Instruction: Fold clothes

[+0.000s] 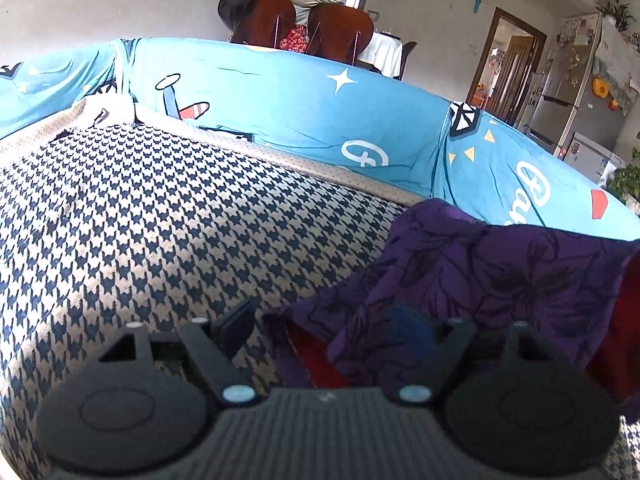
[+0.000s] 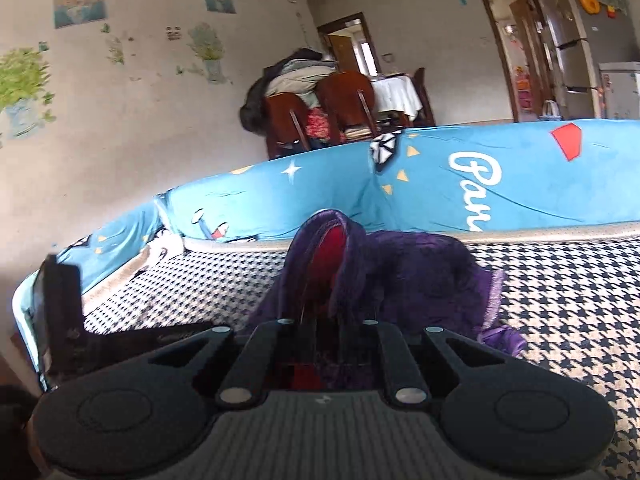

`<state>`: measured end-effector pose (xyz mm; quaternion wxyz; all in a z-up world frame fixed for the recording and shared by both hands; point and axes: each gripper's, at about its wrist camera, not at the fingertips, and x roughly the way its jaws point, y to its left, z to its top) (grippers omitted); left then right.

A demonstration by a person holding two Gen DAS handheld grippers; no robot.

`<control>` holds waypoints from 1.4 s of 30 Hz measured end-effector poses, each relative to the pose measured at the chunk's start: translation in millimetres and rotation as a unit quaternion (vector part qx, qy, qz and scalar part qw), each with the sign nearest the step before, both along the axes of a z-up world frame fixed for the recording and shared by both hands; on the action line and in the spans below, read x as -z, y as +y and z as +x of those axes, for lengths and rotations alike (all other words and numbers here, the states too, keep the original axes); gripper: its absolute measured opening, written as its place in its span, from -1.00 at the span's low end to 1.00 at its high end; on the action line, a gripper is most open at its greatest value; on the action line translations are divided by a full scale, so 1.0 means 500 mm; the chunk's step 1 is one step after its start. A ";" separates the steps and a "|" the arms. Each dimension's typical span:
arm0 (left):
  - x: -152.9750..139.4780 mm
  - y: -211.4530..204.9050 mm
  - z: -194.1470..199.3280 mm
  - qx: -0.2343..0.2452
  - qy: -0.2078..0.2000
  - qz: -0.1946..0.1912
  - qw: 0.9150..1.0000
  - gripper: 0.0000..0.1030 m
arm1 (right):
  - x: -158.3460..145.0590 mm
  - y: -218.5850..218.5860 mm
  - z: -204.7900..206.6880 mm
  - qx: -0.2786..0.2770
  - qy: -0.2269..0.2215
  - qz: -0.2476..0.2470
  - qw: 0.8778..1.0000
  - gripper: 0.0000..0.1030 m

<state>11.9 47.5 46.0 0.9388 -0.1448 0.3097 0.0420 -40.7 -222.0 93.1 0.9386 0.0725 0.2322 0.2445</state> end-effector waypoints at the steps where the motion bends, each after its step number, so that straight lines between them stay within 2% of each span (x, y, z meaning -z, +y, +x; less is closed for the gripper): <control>1: -0.004 0.003 -0.003 -0.001 -0.004 -0.005 1.000 0.57 | 0.004 0.013 -0.020 -0.017 0.002 -0.003 1.000 -0.89; 6: -0.022 0.007 -0.020 0.012 -0.029 -0.015 0.999 0.65 | 0.046 0.083 -0.102 -0.080 0.005 -0.057 0.995 -0.89; 12: -0.025 -0.008 -0.033 0.035 -0.037 -0.020 0.998 0.67 | 0.068 0.095 -0.116 -0.086 0.019 -0.072 0.994 -0.89; 16: -0.035 -0.016 -0.041 0.053 -0.056 -0.034 0.996 0.75 | 0.086 0.104 -0.119 -0.095 0.035 -0.079 0.992 -0.88; 22: -0.042 -0.054 -0.056 0.120 -0.075 -0.042 0.989 0.76 | 0.123 0.131 -0.131 -0.129 0.059 -0.104 0.984 -0.89; 26: -0.020 -0.097 -0.053 0.174 -0.048 -0.026 0.983 0.77 | 0.135 0.138 -0.130 -0.138 0.071 -0.113 0.981 -0.88; 31: 0.037 -0.108 -0.039 0.131 0.016 0.026 0.991 0.76 | 0.147 0.139 -0.125 -0.144 0.088 -0.120 0.978 -0.82; 35: 0.053 -0.084 -0.039 0.106 0.036 0.032 0.993 0.76 | 0.142 0.115 -0.112 -0.122 0.094 -0.119 0.981 -0.79; 36: 0.055 -0.081 -0.041 0.102 0.038 0.039 0.993 0.76 | 0.140 0.111 -0.110 -0.118 0.093 -0.120 0.981 -0.69; 38: 0.059 -0.075 -0.047 0.095 0.043 0.050 0.993 0.76 | 0.133 0.094 -0.104 -0.106 0.089 -0.114 0.984 -0.64; 42: 0.072 -0.043 -0.056 0.071 0.071 0.037 0.994 0.76 | 0.114 0.069 -0.084 -0.087 0.075 -0.110 0.987 -0.47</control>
